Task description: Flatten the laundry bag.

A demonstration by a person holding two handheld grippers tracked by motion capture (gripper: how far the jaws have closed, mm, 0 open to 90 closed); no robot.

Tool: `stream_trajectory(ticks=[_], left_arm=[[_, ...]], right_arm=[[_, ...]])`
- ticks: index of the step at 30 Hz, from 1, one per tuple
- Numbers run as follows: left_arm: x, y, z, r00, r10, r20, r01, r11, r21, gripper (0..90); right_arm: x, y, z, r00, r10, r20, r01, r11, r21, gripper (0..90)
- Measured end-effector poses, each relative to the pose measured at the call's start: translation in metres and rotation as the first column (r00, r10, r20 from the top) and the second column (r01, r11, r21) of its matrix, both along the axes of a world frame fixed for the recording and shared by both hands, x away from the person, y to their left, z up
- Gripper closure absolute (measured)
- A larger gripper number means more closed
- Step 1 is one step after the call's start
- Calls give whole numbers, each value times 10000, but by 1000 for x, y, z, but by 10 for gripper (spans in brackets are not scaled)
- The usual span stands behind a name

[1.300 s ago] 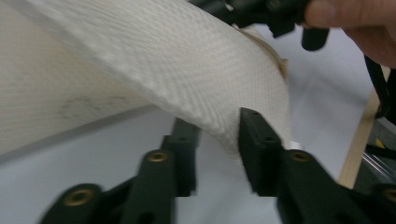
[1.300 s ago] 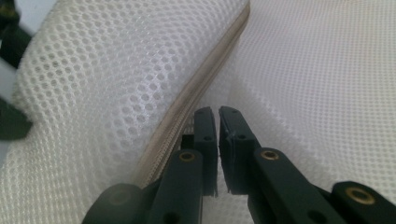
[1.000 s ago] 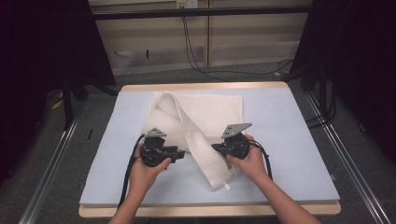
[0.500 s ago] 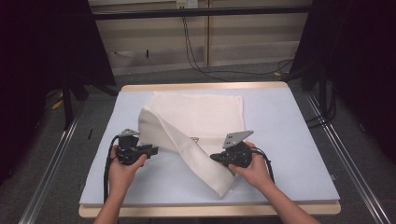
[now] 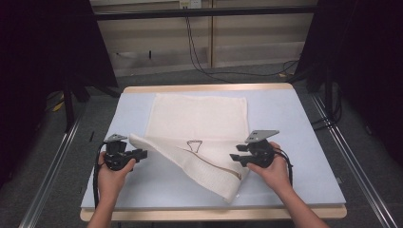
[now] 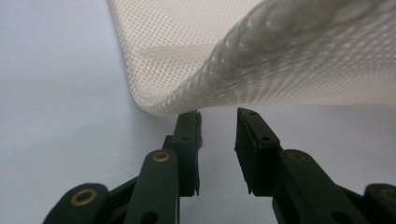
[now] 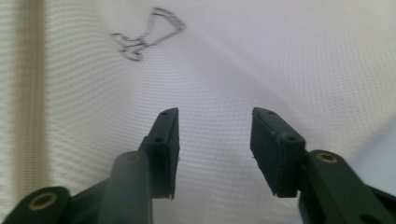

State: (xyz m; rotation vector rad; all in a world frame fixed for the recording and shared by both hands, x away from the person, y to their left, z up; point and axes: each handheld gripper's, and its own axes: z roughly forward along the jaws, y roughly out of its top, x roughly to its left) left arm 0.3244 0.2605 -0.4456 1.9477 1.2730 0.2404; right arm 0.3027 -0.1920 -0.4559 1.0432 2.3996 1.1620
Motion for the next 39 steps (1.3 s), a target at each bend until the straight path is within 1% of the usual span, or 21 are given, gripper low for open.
stream_trajectory(ticks=[2, 3, 4, 7, 9, 10, 11, 12, 13, 15, 18, 22, 23, 24, 25, 27, 30, 34, 35, 36, 39], left_arm=[[-1, 2, 1, 10000, 17, 68, -16, 10000, -65, 698], [-1, 3, 2, 9999, 53, 104, -52, 9999, -94, 698], [-1, 5, 2, 10000, 47, 74, -47, 9999, -115, 698], [-2, 9, 3, 9998, 155, 98, -153, 9998, -126, 698], [-2, 10, 3, 9997, 197, 138, -196, 9998, -99, 698], [-2, 11, 3, 9998, 189, 115, -188, 9998, -111, 697], [-2, 12, 3, 9997, 214, 125, -213, 9997, -138, 694], [-2, 13, 3, 9997, 196, 131, -195, 9998, -99, 694], [-1, 13, 2, 9997, 194, 113, -192, 9998, -107, 694], [-1, 15, 2, 9997, 241, 82, -239, 9996, -140, 695], [-1, 17, 2, 9997, 236, 97, -235, 9997, -113, 695], [0, 16, 1, 9995, 292, 89, -291, 9995, -116, 695], [0, 16, 0, 9996, 289, 63, -288, 9995, -133, 693], [1, 17, 0, 9996, 263, 51, -263, 9996, -134, 693], [1, 16, -1, 9997, 243, 30, -243, 9996, -138, 683], [2, 15, -2, 9996, 278, 25, -277, 9994, -221, 671], [2, 12, -3, 9999, 131, -72, -133, 9997, -221, 661], [3, 3, -8, 9996, -67, -279, 62, 9998, -179, 580], [4, 1, -9, 9992, -223, -322, 217, 9996, -165, 538], [5, -1, -11, 9988, -289, -393, 281, 9994, -196, 538], [6, -10, -16, 9984, -401, -390, 408, 9990, 178, 456]], right_arm=[[2, -11, -3, 9975, -705, -75, 703, 9971, -280, 484], [3, -17, -9, 9925, -1188, -270, 1172, 9916, -556, 484], [3, -17, -9, 9925, -1188, -270, 1172, 9916, -556, 484], [7, -17, -22, 9846, -1505, -892, 1423, 9855, -927, 482], [8, -18, -24, 9787, -1847, -899, 1773, 9806, -839, 546], [9, -17, -24, 9778, -1841, -1003, 1760, 9807, -847, 598], [11, -19, -22, 9783, -1709, -1171, 1614, 9831, -868, 758], [11, -19, -22, 9783, -1709, -1171, 1614, 9831, -868, 758], [13, -20, -22, 9777, -1654, -1290, 1557, 9844, -823, 854], [16, -21, -21, 9748, -1685, -1463, 1596, 9847, -706, 870], [19, -23, -19, 9763, -1730, -1300, 1628, 9830, -853, 872], [27, -36, -14, 9725, -2128, -950, 2019, 9730, -1122, 872], [33, -46, -11, 9703, -2319, -681, 2214, 9658, -1350, 871], [33, -46, -11, 9703, -2319, -681, 2214, 9658, -1350, 871], [37, -53, -9, 9674, -2457, -610, 2346, 9606, -1488, 869], [39, -58, -9, 9674, -2498, -419, 2406, 9580, -1562, 866], [39, -59, -11, 9683, -2436, -553, 2343, 9623, -1380, 853], [34, -55, -15, 9692, -2413, -493, 2327, 9626, -1385, 730], [32, -54, -14, 9666, -2508, -535, 2424, 9615, -1294, 638], [32, -54, -14, 9666, -2508, -535, 2424, 9615, -1294, 638], [22, -56, -9, 9653, -2556, -541, 2480, 9615, -1181, 522]])
